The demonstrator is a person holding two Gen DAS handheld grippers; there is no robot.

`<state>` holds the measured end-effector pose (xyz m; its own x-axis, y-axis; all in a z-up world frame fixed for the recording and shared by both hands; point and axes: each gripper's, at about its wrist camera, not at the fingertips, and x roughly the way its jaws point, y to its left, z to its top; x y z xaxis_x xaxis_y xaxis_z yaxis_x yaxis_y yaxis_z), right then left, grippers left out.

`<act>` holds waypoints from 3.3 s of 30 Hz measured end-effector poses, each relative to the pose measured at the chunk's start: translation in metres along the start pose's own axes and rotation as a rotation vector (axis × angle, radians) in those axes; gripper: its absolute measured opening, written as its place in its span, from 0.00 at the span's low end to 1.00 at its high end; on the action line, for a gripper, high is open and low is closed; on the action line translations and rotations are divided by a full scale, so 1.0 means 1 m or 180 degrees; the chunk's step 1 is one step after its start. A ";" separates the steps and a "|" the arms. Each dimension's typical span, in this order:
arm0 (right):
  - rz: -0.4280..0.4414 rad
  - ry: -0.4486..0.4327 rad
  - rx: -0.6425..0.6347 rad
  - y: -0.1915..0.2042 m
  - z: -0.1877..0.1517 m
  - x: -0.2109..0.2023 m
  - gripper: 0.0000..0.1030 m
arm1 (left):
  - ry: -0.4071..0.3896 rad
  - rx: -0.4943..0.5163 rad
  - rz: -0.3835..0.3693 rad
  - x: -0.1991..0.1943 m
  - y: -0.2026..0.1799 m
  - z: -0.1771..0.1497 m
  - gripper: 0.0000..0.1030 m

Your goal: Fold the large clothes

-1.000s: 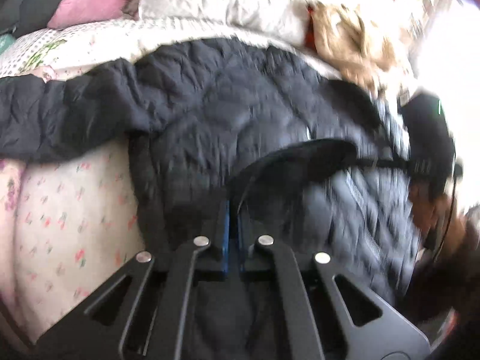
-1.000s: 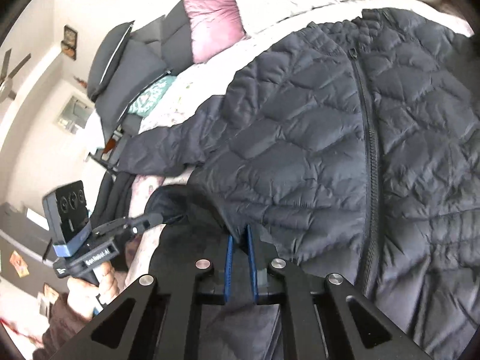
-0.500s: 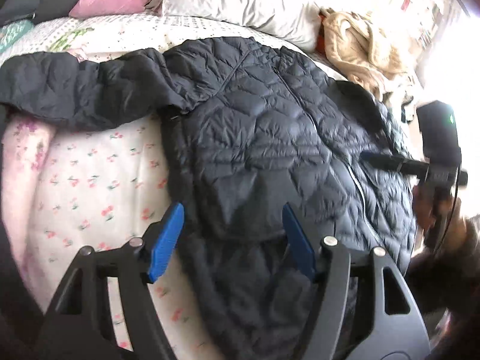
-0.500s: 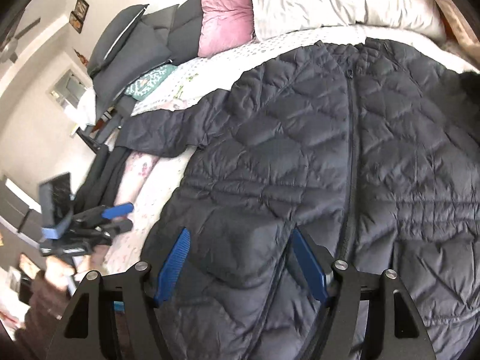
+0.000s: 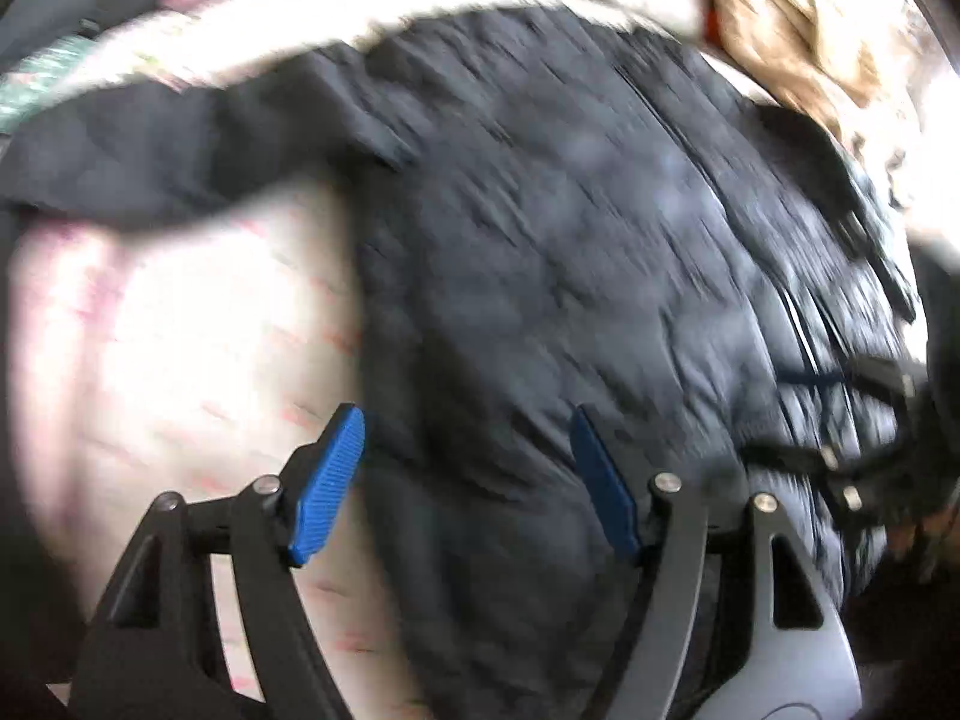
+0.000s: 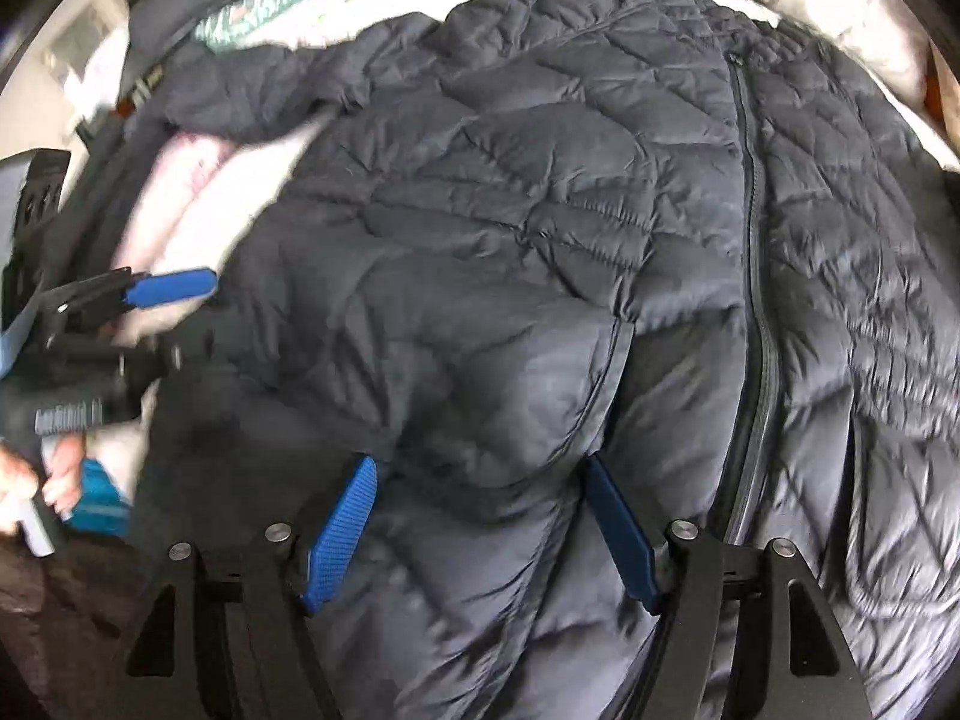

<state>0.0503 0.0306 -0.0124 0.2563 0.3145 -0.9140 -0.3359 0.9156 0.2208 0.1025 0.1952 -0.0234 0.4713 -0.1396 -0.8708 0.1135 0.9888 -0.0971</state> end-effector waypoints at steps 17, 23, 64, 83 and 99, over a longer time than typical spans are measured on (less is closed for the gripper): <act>-0.0060 -0.0213 0.0308 -0.039 0.024 -0.007 0.72 | -0.0183 -0.1459 0.0990 -0.018 0.257 0.156 0.80; -0.0119 -0.0216 0.0247 -0.040 0.030 -0.004 0.72 | -0.0026 -0.1918 0.0826 0.016 0.298 0.151 0.68; -0.1716 -0.1138 0.0939 -0.177 -0.060 -0.162 0.73 | -0.0470 -0.0925 0.0526 -0.044 -0.013 0.065 0.99; -0.2593 -0.0530 0.0668 -0.285 -0.124 -0.166 0.10 | -0.0247 -0.0680 -0.0077 0.016 -0.115 0.020 0.99; -0.3534 -0.0932 0.1369 -0.438 0.023 -0.323 0.08 | -0.0471 -0.0376 -0.0096 0.027 -0.124 0.043 0.99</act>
<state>0.1357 -0.4664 0.1935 0.4255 -0.6956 -0.5789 0.5070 0.7131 -0.4842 0.1391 0.0668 -0.0145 0.5936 -0.1670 -0.7872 0.0303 0.9822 -0.1856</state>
